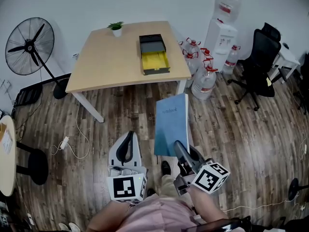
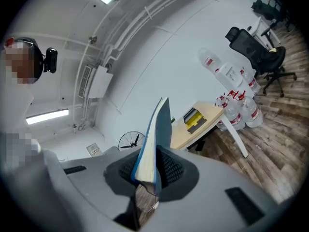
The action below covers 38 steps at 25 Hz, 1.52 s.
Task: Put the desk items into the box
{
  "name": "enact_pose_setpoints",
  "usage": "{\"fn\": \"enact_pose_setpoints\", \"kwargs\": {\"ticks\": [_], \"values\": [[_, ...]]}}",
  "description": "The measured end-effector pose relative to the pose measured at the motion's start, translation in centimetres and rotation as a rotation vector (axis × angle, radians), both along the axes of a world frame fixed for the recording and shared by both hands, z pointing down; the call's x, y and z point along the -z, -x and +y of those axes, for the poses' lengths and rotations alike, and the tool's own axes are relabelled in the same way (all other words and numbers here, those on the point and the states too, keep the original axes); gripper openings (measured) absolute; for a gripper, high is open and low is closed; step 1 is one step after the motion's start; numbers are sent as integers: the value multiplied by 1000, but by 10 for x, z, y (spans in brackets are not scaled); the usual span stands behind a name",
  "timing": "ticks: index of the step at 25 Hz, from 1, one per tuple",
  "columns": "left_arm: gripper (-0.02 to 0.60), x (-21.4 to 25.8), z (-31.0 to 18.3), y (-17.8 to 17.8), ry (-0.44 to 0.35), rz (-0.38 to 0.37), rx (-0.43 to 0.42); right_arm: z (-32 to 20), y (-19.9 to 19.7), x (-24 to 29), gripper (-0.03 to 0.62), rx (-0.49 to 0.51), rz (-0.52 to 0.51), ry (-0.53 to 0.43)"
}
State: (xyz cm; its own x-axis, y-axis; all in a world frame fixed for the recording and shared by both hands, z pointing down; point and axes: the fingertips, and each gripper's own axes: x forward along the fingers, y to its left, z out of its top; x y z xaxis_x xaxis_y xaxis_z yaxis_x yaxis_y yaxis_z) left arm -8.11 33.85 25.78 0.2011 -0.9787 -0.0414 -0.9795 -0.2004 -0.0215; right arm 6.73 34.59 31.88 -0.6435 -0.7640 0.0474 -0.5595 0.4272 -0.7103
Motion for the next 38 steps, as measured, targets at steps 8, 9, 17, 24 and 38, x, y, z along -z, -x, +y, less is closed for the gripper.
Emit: {"fn": "enact_pose_setpoints", "kwargs": {"ticks": [8,9,17,24,38], "values": [[14,-7,-93,-18,29,-23,13,-93,-16,-9,48,21,-26,28],[14,-6,-104,-21,30,-26,17,-105,-19,-9,48,25,-28,28],[14,11,-177,-44,1,-42,50,-185,-36,0,48,70,-39,13],[14,24,-214,-44,-27,-54,95,-232,-36,9,48,115,-52,-5],[14,-6,-294,-6,19,-19,116,-309,-4,-17,48,128,-40,55]]}}
